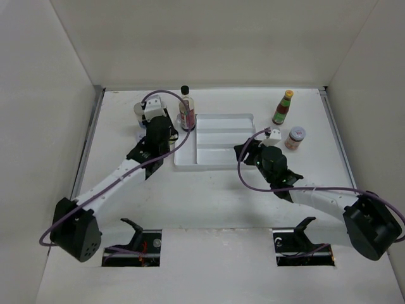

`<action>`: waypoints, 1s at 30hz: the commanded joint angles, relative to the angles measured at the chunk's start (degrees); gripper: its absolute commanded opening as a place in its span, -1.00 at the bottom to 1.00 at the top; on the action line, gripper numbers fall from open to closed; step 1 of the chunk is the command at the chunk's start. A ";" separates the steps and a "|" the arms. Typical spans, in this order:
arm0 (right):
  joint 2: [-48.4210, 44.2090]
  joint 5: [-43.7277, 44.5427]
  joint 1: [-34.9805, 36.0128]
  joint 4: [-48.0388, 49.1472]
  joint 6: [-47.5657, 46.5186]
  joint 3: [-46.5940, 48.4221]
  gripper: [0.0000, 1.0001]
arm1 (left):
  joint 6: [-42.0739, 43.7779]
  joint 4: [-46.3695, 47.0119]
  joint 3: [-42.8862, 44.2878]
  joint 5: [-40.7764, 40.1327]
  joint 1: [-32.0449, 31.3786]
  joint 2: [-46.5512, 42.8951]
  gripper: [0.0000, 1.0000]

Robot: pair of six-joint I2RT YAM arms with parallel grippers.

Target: Organize the condiment bottles

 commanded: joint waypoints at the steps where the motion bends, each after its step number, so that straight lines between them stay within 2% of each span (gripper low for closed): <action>1: -1.34 0.63 -0.01 3.37 0.33 0.42 0.28 | 1.02 4.37 2.32 -1.27 -5.79 -5.53 -0.69; 4: -2.12 1.24 -0.37 2.84 0.68 0.16 0.28 | 1.10 4.73 6.44 -1.00 -10.98 -1.95 -0.69; 8: -2.91 2.48 -1.24 2.66 1.12 -0.54 0.28 | 1.45 7.00 13.56 0.84 -13.36 6.66 -0.69; 19: -6.34 2.56 -3.97 2.40 2.88 -2.56 0.30 | 3.83 5.52 37.81 5.59 -9.86 30.66 -0.68; 30: -4.59 2.21 -4.06 2.31 3.58 -1.95 0.33 | 4.35 5.17 44.25 8.57 -6.95 41.22 -0.62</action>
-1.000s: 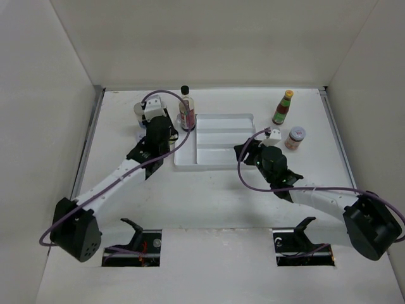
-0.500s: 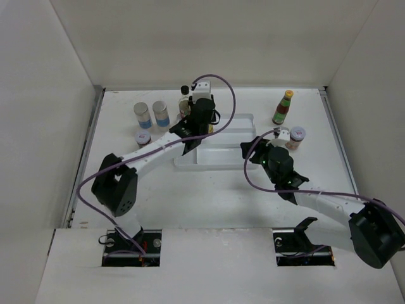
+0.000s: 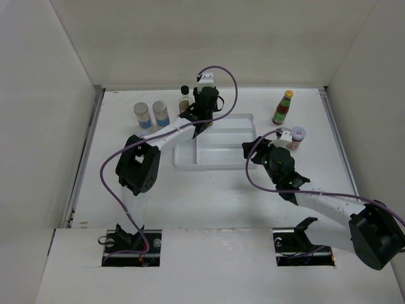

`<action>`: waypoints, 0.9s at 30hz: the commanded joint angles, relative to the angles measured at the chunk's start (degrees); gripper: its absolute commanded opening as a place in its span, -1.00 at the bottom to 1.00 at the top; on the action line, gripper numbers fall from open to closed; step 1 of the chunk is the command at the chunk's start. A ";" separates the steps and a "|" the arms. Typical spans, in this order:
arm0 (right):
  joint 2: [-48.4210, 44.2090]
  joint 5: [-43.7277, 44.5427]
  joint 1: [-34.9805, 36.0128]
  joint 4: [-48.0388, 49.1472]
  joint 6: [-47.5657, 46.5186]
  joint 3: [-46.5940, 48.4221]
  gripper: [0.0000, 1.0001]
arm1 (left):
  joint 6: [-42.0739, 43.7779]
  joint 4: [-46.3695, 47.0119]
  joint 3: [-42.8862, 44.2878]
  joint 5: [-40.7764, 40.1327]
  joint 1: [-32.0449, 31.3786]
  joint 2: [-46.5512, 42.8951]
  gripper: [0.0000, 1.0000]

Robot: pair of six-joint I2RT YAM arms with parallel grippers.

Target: Organize the condiment bottles

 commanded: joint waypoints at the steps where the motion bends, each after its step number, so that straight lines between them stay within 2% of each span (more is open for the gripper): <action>1: 0.09 0.60 -0.23 2.29 0.74 0.70 0.33 | 0.55 3.86 3.22 1.67 0.68 -0.02 -0.62; 7: -0.35 0.60 -0.32 2.20 0.74 0.70 0.36 | -0.15 4.99 0.06 1.76 0.68 0.95 -0.53; 9: -0.26 0.68 -0.32 2.20 0.74 0.70 0.45 | -0.15 5.52 -0.56 1.59 0.42 1.21 -0.37; 13: -1.05 0.86 -0.41 1.41 0.48 0.87 0.64 | -0.15 5.96 -2.05 1.32 -0.29 -0.63 0.23; 15: -2.71 1.47 -0.58 0.10 0.30 1.05 0.71 | -0.15 6.40 -3.01 1.23 -0.90 -2.65 0.43; 21: -8.52 3.93 -2.86 -5.26 0.39 2.71 0.75 | 0.37 11.14 -8.20 -0.87 -4.06 -12.31 0.59; 22: -9.13 4.28 -3.48 -6.14 0.39 3.24 0.73 | 0.46 12.11 -9.16 -1.31 -4.76 -14.33 0.60; 24: -9.67 4.29 -5.32 -7.55 0.39 4.73 0.51 | 0.46 14.30 -11.27 -1.58 -6.69 -18.72 0.62; 27: -8.09 3.15 -9.62 -10.53 0.30 9.47 -0.04 | 0.73 18.69 -15.66 -0.97 -10.38 -25.22 0.58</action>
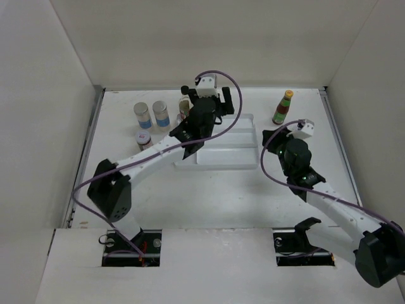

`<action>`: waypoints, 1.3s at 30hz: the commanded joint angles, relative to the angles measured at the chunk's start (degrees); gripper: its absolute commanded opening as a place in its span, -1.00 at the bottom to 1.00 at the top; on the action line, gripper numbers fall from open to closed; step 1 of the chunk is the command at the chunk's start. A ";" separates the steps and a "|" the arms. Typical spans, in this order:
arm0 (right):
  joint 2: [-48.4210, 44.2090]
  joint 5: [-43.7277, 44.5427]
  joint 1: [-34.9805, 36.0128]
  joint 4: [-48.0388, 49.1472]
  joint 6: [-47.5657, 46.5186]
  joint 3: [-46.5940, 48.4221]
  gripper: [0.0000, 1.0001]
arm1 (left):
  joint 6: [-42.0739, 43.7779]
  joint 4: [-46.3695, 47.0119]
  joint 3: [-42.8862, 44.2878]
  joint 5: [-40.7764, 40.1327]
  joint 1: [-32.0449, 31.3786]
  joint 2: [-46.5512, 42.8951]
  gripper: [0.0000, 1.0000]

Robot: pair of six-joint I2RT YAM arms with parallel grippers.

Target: Organize the condiment bottles

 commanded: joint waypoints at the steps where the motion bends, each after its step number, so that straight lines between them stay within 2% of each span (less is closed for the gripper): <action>1: 1.72 0.22 -4.12 -3.46 -0.16 7.81 -0.17 | 0.68 10.61 -4.74 -0.48 -4.25 -10.55 0.54; 2: 3.13 -0.05 -5.61 -4.95 -0.68 10.10 -0.24 | 0.68 12.02 -7.54 -0.48 -5.39 -12.92 0.49; 4: 6.29 -0.40 -8.60 -8.11 -2.00 14.84 -0.22 | -0.19 15.09 -13.95 -0.48 -7.07 -17.40 0.31; 5: 8.05 -0.40 -10.01 -9.78 -3.05 17.39 -0.14 | -0.89 16.85 -17.82 -0.92 -7.94 -19.69 0.21; 8: 12.80 0.12 -13.44 -13.04 -5.07 23.20 0.36 | -4.32 23.09 -30.73 -1.36 -10.58 -26.45 0.05; 9: 14.90 0.21 -14.41 -14.53 -6.12 25.48 0.54 | -5.02 24.68 -34.69 -1.36 -11.37 -28.56 0.03; 12: 19.82 1.53 -16.08 -16.73 -8.23 30.14 0.77 | -5.73 28.29 -46.47 -0.84 -14.18 -35.51 0.01; 16: 26.68 4.08 -17.40 -18.41 -12.19 36.38 0.94 | -8.27 31.80 -59.92 -1.01 -19.36 -42.90 0.03; 19: 32.65 4.00 -18.37 -19.37 -14.65 41.39 0.98 | -9.77 35.49 -65.91 -0.75 -21.57 -44.41 0.09; 25: 42.06 3.99 -20.30 -18.50 -15.63 47.90 0.96 | -9.95 45.86 -69.36 -0.57 -21.05 -36.87 0.25; 30: 48.31 3.38 -21.36 -16.39 -17.91 52.56 0.83 | -9.86 50.00 -67.43 2.67 -21.05 -29.92 0.34; 34: 50.95 3.20 -21.63 -13.06 -18.35 53.98 0.59 | -9.86 52.46 -65.41 4.96 -20.79 -23.59 0.35; 37: 52.71 2.59 -21.80 -11.91 -19.05 55.20 0.23 | -9.95 52.99 -64.09 6.37 -20.96 -21.38 0.35; 39: 53.15 2.93 -21.80 -11.73 -19.32 55.65 -0.11 | -9.86 52.99 -63.56 6.90 -21.14 -20.85 0.35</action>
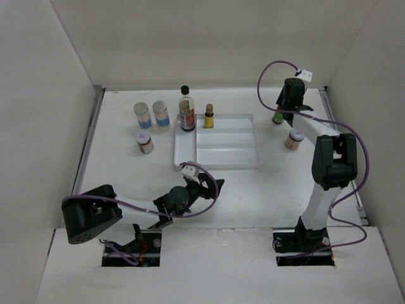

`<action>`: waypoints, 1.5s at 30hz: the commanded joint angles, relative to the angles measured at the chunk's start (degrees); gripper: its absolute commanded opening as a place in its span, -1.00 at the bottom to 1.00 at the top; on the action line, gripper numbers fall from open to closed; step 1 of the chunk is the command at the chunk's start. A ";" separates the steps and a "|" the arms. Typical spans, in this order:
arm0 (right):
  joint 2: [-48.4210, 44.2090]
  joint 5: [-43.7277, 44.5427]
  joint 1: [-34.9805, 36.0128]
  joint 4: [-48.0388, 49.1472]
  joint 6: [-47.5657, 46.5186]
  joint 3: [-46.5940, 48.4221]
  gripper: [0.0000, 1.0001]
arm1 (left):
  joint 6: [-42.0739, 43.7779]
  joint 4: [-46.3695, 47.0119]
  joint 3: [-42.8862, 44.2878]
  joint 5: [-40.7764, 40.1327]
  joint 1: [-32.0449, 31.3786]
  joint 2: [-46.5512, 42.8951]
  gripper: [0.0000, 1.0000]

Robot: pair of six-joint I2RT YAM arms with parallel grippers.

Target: Organize the condiment bottles

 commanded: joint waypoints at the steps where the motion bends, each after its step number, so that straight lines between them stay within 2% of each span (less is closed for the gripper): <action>1: -0.13 0.73 -0.14 5.05 -1.02 3.21 -0.23 | -0.51 5.82 2.75 2.31 0.02 0.35 0.35; 4: -4.07 2.22 0.04 7.24 -1.29 1.37 -0.43 | -0.60 5.83 2.76 2.05 0.46 0.70 0.36; 10: -14.63 2.93 3.45 9.36 -3.04 -0.83 -0.44 | -1.12 6.88 2.14 1.26 0.81 0.97 0.36; 15: -17.63 1.00 8.73 10.85 -1.73 -3.11 -0.43 | -3.14 6.27 1.61 -1.64 1.43 1.05 0.37; 23: -13.85 0.20 14.97 12.70 0.20 -2.76 -0.42 | -5.61 6.18 1.17 -1.03 2.48 1.84 0.38; 32: -9.63 -0.24 17.17 13.84 1.44 -4.17 -0.41 | -6.75 6.18 1.17 -0.24 3.45 2.64 0.38; 36: -9.01 -1.20 17.17 18.05 2.05 -7.41 -0.39 | -7.54 6.18 1.35 0.81 3.71 3.43 0.38; 42: -7.26 -1.03 17.17 19.65 2.14 -10.41 -0.25 | -8.33 6.18 1.88 2.48 4.42 4.74 0.37; 45: -6.82 -0.59 17.79 20.08 1.88 -11.99 -0.05 | -8.42 6.18 1.79 2.84 4.50 4.22 0.37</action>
